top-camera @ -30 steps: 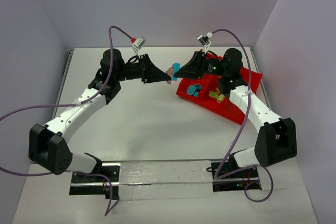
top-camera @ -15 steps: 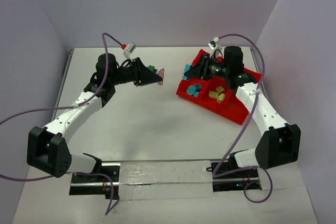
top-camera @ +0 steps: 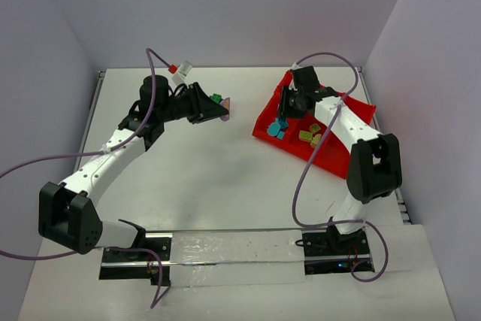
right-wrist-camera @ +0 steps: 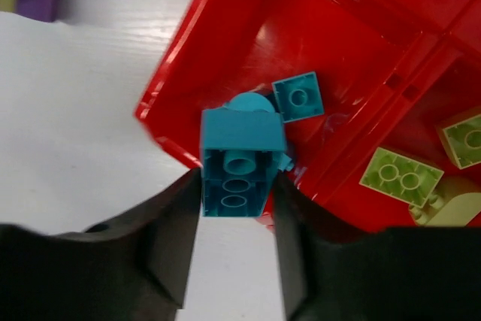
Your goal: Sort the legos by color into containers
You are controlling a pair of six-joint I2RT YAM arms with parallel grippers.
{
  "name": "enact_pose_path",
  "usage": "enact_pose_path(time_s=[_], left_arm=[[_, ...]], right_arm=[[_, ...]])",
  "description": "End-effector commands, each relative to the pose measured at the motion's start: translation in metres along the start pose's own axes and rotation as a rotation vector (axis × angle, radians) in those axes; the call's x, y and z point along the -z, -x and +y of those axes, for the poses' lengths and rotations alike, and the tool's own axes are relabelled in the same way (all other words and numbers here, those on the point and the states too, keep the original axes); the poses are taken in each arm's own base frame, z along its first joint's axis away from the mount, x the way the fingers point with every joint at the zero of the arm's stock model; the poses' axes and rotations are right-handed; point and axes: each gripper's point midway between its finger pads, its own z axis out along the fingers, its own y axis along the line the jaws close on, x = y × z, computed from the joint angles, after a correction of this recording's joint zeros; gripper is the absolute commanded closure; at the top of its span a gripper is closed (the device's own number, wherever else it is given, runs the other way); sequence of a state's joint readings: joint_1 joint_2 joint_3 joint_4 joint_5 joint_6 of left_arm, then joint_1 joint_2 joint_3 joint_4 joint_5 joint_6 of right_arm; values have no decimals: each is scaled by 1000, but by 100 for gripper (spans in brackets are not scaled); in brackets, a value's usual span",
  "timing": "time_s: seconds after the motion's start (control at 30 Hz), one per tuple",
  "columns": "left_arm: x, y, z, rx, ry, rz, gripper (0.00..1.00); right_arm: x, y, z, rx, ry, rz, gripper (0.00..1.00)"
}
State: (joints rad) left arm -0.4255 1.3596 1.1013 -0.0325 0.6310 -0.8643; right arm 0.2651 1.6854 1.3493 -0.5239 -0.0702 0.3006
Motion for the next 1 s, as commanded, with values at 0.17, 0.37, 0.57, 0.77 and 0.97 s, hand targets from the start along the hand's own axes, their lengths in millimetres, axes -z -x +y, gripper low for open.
enact_pose_path(time_s=[0.17, 0.37, 0.57, 0.77, 0.97], left_arm=[[0, 8, -13, -59, -8, -8, 100], [-2, 5, -8, -71, 2, 12, 100], [-11, 1, 4, -115, 53, 34, 100], [-22, -14, 28, -228, 204, 104, 100], [-24, -20, 40, -271, 272, 137, 100]], right_arm=[[16, 49, 11, 41, -21, -119, 19], [89, 82, 48, 106, 109, -269, 19], [149, 83, 93, 40, 356, -335, 22], [153, 71, 116, -59, 444, -285, 23], [134, 53, 153, -103, 580, -113, 24]])
